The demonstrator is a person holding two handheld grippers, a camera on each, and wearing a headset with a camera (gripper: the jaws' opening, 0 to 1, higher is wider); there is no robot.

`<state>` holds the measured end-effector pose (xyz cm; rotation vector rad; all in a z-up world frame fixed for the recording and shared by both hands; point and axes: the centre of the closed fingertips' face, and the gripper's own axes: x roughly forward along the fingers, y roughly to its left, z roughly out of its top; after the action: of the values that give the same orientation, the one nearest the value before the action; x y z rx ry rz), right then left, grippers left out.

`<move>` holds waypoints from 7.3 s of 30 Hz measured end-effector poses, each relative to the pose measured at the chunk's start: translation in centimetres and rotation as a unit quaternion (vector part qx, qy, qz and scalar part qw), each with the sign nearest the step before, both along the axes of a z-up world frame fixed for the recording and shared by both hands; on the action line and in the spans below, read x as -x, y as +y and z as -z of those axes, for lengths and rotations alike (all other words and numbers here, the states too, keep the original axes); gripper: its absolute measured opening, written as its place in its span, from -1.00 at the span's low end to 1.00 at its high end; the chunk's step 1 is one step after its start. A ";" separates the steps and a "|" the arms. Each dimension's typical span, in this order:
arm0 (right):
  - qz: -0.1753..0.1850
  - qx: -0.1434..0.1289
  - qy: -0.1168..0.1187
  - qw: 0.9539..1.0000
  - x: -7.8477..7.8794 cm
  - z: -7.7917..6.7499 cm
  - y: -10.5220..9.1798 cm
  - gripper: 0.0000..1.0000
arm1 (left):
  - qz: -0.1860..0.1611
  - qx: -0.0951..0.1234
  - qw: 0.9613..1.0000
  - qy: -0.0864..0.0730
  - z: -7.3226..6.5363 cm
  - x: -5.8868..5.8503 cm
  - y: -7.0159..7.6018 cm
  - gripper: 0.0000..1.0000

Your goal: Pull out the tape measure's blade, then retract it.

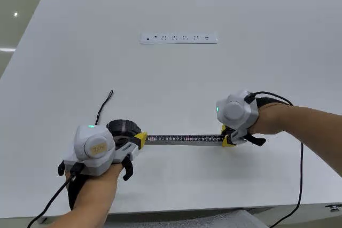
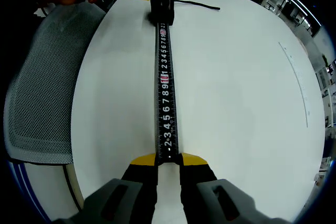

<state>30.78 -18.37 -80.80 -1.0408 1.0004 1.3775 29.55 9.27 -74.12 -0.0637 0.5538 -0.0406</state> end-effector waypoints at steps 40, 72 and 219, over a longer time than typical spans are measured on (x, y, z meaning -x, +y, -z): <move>0.043 -0.003 0.011 0.999 -0.1 0.0 0.0 -0.71 | 0.004 0.000 0.999 0.053 2.4 -1.1 -0.9 0.16; 0.040 -0.014 0.011 0.999 0.0 0.1 0.5 -0.72 | 0.014 0.008 0.999 0.051 2.4 -1.1 -0.8 0.15; 0.052 -0.040 0.016 0.998 0.0 0.1 7.0 -0.72 | 0.020 0.024 0.998 0.054 2.5 -1.2 -0.9 0.16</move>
<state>30.76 -11.34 -80.87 -0.8982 1.0006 1.3414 30.72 8.41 -76.65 -0.1021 0.6618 -0.0900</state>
